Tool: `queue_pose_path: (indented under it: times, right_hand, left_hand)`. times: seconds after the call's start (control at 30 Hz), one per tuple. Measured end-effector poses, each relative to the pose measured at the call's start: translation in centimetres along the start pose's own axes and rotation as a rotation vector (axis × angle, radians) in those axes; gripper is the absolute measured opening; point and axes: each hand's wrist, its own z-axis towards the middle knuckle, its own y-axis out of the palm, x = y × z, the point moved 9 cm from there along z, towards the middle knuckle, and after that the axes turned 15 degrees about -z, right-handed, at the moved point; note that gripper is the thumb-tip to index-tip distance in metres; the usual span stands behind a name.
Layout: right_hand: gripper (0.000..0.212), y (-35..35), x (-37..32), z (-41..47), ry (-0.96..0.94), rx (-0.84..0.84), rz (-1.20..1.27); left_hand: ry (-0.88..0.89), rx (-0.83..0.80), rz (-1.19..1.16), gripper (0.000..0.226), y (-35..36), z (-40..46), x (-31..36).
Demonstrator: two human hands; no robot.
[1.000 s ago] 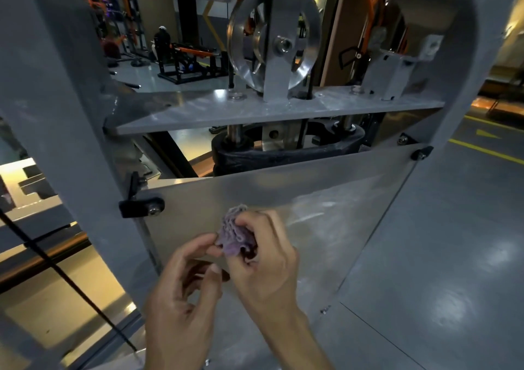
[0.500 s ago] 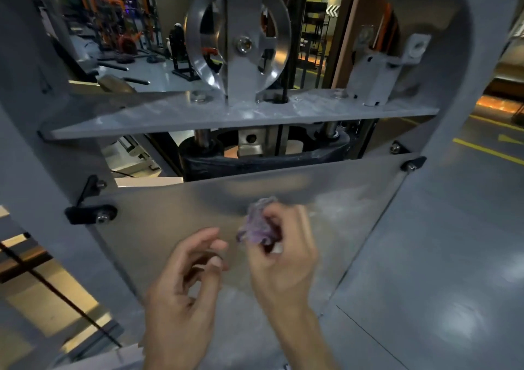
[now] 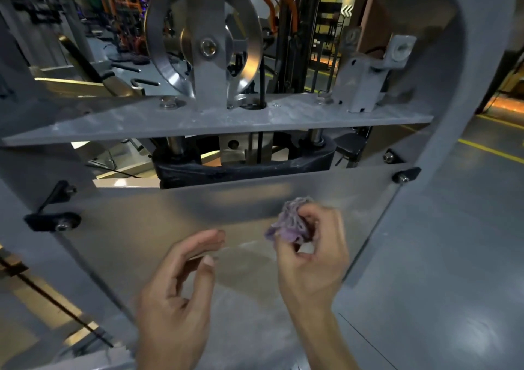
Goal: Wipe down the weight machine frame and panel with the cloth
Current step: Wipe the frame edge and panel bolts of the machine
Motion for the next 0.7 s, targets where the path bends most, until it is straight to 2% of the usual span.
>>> queue_pose_path:
  times: [0.13,0.2,0.33,0.47,0.53,0.6,0.7]
  right_hand:
    - [0.043,2.2,-2.7,-1.2,-0.150,-0.167,-0.009]
    - [0.037,1.6,-1.8,-0.3,-0.187,-0.201,-0.008]
    - [0.029,-3.1,3.7,3.5,-0.098,-0.042,-0.112]
    - [0.040,-5.3,6.2,4.3,0.024,0.095,-0.117]
    - [0.044,-3.5,4.6,3.0,0.025,0.051,-0.025]
    - [0.036,-1.3,2.3,1.5,-0.062,-0.058,0.055]
    - [0.038,-0.1,1.5,0.8,-0.167,-0.187,0.037]
  left_hand:
    - [0.013,-0.017,0.058,0.036,1.0,0.1,0.3]
    - [0.014,-0.020,0.089,0.036,1.5,0.2,0.4]
    - [0.040,0.010,0.110,0.035,2.3,-0.1,0.5]
    - [0.054,0.065,0.139,0.038,3.0,-0.6,0.8]
    - [0.082,0.098,0.144,0.041,3.4,-0.8,1.1]
    - [0.122,0.099,0.142,0.042,4.0,-1.1,1.2]
    - [0.154,0.088,0.147,0.036,5.2,-1.4,1.2]
